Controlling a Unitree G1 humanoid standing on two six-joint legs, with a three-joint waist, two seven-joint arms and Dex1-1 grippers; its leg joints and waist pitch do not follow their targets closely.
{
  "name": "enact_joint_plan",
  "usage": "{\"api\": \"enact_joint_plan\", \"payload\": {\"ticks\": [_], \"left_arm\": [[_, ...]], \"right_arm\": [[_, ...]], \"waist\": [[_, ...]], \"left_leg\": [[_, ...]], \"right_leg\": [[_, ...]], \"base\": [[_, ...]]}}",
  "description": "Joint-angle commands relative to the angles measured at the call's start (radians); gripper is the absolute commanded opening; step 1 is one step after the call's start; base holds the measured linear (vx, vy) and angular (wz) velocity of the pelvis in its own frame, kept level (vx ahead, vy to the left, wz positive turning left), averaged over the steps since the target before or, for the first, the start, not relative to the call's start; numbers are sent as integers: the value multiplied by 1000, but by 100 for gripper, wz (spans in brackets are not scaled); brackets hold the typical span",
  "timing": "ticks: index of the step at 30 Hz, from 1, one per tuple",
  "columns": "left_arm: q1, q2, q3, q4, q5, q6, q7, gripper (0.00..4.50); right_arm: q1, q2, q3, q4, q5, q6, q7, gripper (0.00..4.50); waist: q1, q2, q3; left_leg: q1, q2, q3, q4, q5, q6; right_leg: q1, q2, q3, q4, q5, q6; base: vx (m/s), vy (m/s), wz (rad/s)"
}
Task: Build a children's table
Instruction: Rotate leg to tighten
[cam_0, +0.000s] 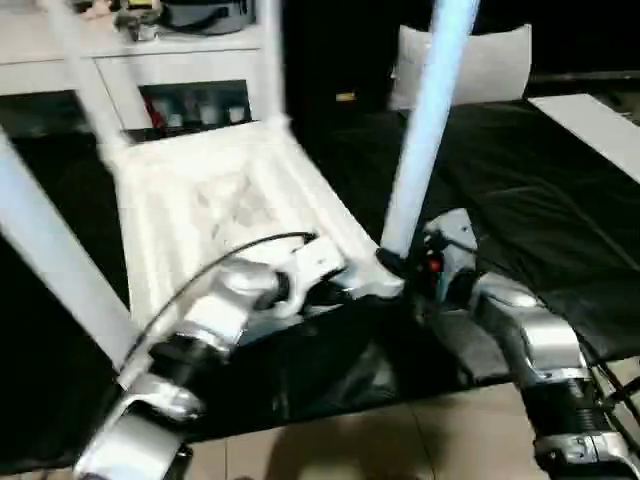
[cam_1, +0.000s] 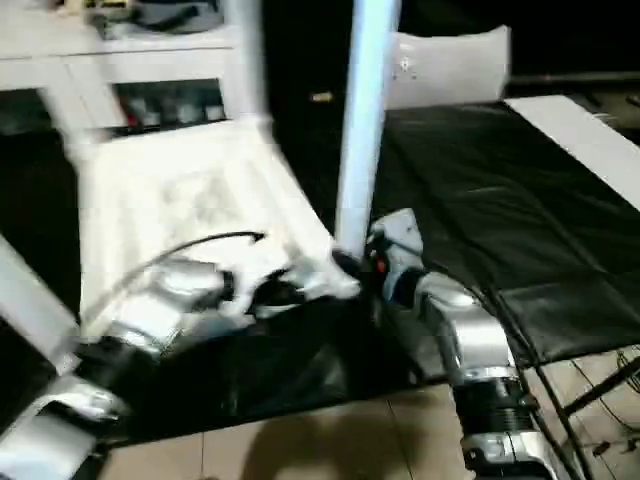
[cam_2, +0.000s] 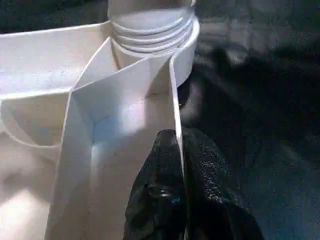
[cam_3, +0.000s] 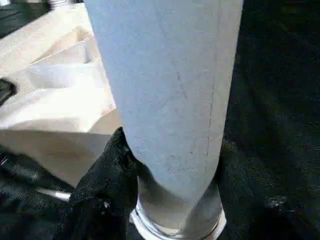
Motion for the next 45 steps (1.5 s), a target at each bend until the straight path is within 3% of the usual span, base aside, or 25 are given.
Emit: {"api": "enact_joint_plan", "payload": {"ticks": [1,6,8,10,12,13,16,18,21,25,28,32,38,45], "left_arm": [[-12,-82,-34,-35,-32,-3,1,0],[-12,-84,-37,-45,-24,-4,4,0],[-9,-66,-43,-50,-15,-14,-5,0],[-5,-45,-47,-53,-9,-22,-16,0],[2,0,-64,-53,4,-66,-54,0],[11,48,-84,-52,9,-115,-124,0],[13,77,-92,-45,6,-151,-172,0],[12,96,-94,-37,0,-185,-207,0],[11,135,-111,-26,-9,-249,-278,0],[11,189,-148,-17,-20,-336,-394,0],[11,208,-165,-17,-27,-371,-451,0],[4,227,-185,-12,-24,-413,-520,0],[-13,230,-200,11,-29,-452,-558,0],[-16,221,-196,25,-28,-463,-567,0]], "right_arm": [[-13,53,2,43,-7,12,-72,233],[-2,55,-5,26,8,-12,-51,295],[8,44,-10,6,17,-13,-27,313],[20,21,-6,-13,30,-21,15,322],[44,-30,4,-44,48,-42,107,336],[63,-89,16,-57,64,-91,224,351],[69,-138,30,-50,60,-129,301,370],[68,-175,43,-37,47,-155,347,395],[63,-234,55,-19,54,-190,456,395],[69,-311,85,-23,92,-215,648,395],[67,-337,98,-17,113,-215,723,361],[56,-358,124,-4,135,-206,807,333],[43,-348,145,6,151,-198,870,286],[62,-343,166,-17,166,-173,898,218]], "waist": [[9,-10,-49],[19,-8,-56],[35,-3,-61],[42,-2,-65],[45,-2,-67],[50,-3,-67],[55,-2,-63],[60,-2,-59],[65,0,-59],[76,-1,-62],[87,-5,-64],[97,-2,-64],[102,-5,-63],[106,-3,-66]], "left_leg": [[8,53,-34,-73,-303,26],[4,57,-31,-71,-248,40],[3,59,-29,-67,-179,62],[3,60,-28,-64,-152,70],[1,62,-28,-62,-118,92],[0,62,-28,-60,-114,105],[3,64,-26,-61,-145,105],[6,66,-26,-64,-177,85],[8,67,-27,-66,-201,69],[6,69,-25,-63,-184,83],[8,71,-22,-60,-162,98],[9,75,-24,-61,-160,91],[11,73,-23,-62,-180,77],[11,73,-24,-60,-159,77]], "right_leg": [[26,-77,49,-107,-417,-146],[33,-76,51,-97,-310,-175],[40,-77,52,-84,-195,-198],[43,-77,51,-78,-142,-208],[47,-77,51,-69,-62,-224],[47,-78,49,-66,-37,-234],[46,-79,49,-71,-80,-234],[44,-81,50,-78,-158,-223],[42,-80,50,-78,-187,-217],[47,-81,49,-71,-143,-225],[43,-81,49,-66,-116,-240],[41,-82,48,-64,-123,-247],[42,-84,49,-68,-164,-238],[42,-84,48,-63,-130,-244]], "base": [[0,0,0],[0,0,0],[0,0,0],[0,0,0],[0,0,0],[0,0,0],[0,0,0],[0,0,0],[0,0,0],[0,0,0],[0,0,0],[0,0,0],[0,0,0],[0,0,0]]}}
